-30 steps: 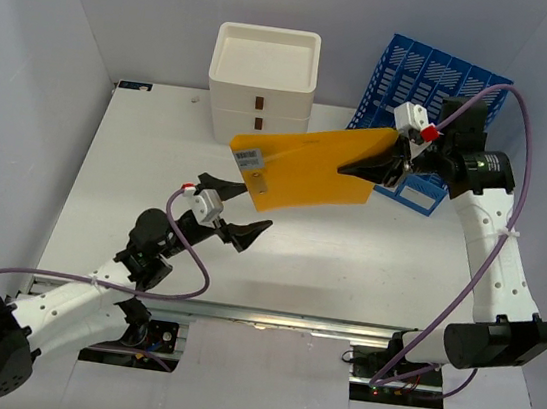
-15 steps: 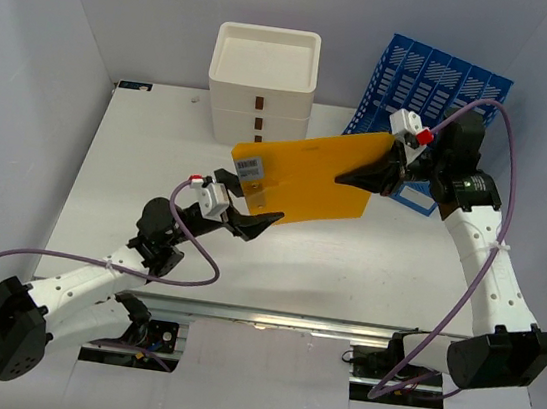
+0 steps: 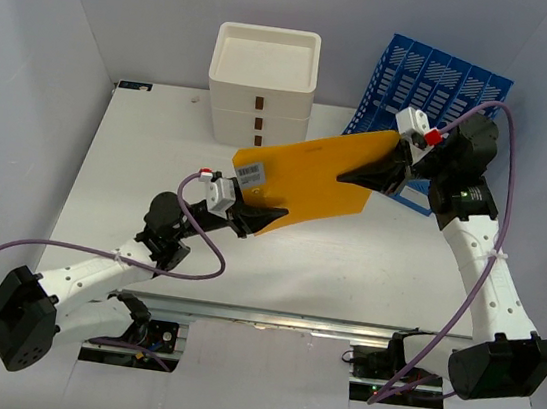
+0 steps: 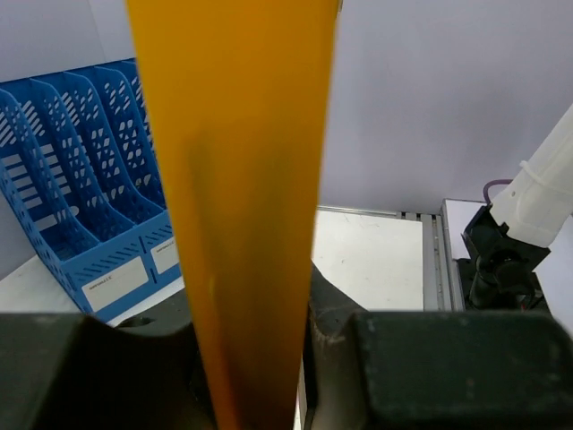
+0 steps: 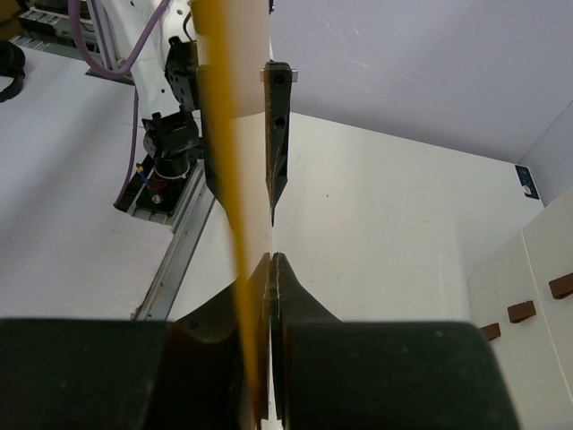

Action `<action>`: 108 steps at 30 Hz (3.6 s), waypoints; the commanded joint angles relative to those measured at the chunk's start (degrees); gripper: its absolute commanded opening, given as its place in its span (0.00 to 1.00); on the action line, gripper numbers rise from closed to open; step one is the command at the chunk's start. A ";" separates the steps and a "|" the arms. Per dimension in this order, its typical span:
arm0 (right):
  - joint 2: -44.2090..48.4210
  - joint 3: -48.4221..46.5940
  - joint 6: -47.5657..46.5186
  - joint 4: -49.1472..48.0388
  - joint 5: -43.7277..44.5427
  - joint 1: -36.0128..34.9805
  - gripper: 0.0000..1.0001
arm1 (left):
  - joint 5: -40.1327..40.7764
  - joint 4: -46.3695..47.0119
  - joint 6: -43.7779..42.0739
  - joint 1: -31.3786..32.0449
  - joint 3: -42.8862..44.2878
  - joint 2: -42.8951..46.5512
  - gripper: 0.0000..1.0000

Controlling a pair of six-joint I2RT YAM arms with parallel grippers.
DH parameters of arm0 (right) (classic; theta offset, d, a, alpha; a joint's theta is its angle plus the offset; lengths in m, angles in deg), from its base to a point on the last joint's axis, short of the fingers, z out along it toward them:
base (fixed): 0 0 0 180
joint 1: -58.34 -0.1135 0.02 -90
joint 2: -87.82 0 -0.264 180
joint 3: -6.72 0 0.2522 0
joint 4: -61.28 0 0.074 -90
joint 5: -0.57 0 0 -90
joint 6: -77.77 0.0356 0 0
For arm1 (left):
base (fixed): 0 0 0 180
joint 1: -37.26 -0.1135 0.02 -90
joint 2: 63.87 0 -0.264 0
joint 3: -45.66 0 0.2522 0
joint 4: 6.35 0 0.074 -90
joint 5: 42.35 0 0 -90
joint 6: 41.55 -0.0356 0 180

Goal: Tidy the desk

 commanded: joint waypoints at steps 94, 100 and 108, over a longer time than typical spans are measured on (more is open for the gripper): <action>20.20 34.74 -17.88 11.69 30.99 32.46 0.88 | 29.39 -16.33 -6.57 1.28 94.89 -75.47 0.00; 20.04 35.07 -17.18 11.08 30.28 32.55 0.88 | 33.41 -12.79 -6.70 2.71 100.82 -81.17 0.00; 19.76 35.08 -16.68 10.99 29.98 32.55 0.88 | 36.18 -6.29 -6.06 3.89 102.99 -86.12 0.00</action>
